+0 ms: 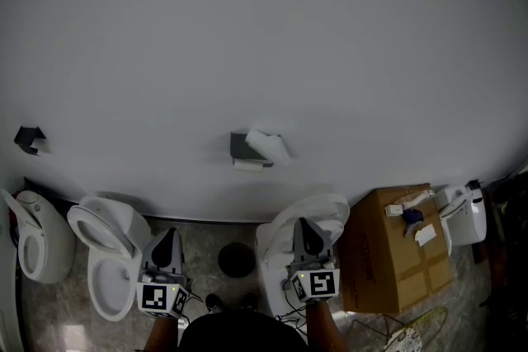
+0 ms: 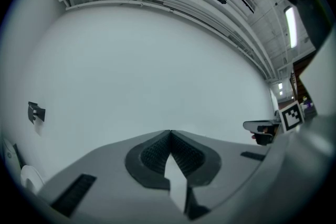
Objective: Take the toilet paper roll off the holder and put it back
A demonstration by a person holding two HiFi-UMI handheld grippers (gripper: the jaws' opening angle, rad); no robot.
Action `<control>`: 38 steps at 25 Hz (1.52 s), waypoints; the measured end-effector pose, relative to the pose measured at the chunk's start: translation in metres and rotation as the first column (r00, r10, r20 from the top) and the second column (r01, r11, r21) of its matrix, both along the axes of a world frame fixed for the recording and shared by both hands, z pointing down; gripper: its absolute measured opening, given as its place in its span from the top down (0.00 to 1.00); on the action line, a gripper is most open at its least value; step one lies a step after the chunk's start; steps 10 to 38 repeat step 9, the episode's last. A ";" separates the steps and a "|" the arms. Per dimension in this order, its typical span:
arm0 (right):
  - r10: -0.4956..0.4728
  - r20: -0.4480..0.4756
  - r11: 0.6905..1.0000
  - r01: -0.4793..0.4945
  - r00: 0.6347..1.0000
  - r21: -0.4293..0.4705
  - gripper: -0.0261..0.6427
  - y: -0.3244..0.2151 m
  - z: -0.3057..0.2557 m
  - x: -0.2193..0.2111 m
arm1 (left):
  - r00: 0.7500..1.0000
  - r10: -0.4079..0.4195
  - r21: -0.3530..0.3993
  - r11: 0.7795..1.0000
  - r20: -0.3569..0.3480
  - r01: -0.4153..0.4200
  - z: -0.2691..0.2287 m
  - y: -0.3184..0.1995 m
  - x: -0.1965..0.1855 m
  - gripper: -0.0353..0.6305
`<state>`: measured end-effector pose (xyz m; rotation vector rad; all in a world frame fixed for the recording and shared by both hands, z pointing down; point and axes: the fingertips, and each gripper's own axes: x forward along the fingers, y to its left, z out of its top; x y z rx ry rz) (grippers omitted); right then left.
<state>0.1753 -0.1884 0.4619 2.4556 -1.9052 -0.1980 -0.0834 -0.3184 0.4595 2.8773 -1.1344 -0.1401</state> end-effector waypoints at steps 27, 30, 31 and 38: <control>-0.002 -0.002 1.000 0.002 1.000 0.005 0.96 0.002 -0.001 0.000 | 1.000 0.008 0.030 1.000 0.007 -0.008 0.007 0.001 -0.003 0.94; -0.002 -0.002 1.000 0.002 1.000 0.005 0.96 0.002 -0.001 0.000 | 1.000 0.008 0.030 1.000 0.007 -0.008 0.007 0.001 -0.003 0.94; -0.002 -0.002 1.000 0.002 1.000 0.005 0.96 0.002 -0.001 0.000 | 1.000 0.008 0.030 1.000 0.007 -0.008 0.007 0.001 -0.003 0.94; -0.002 -0.002 1.000 0.002 1.000 0.005 0.96 0.002 -0.001 0.000 | 1.000 0.008 0.030 1.000 0.007 -0.008 0.007 0.001 -0.003 0.94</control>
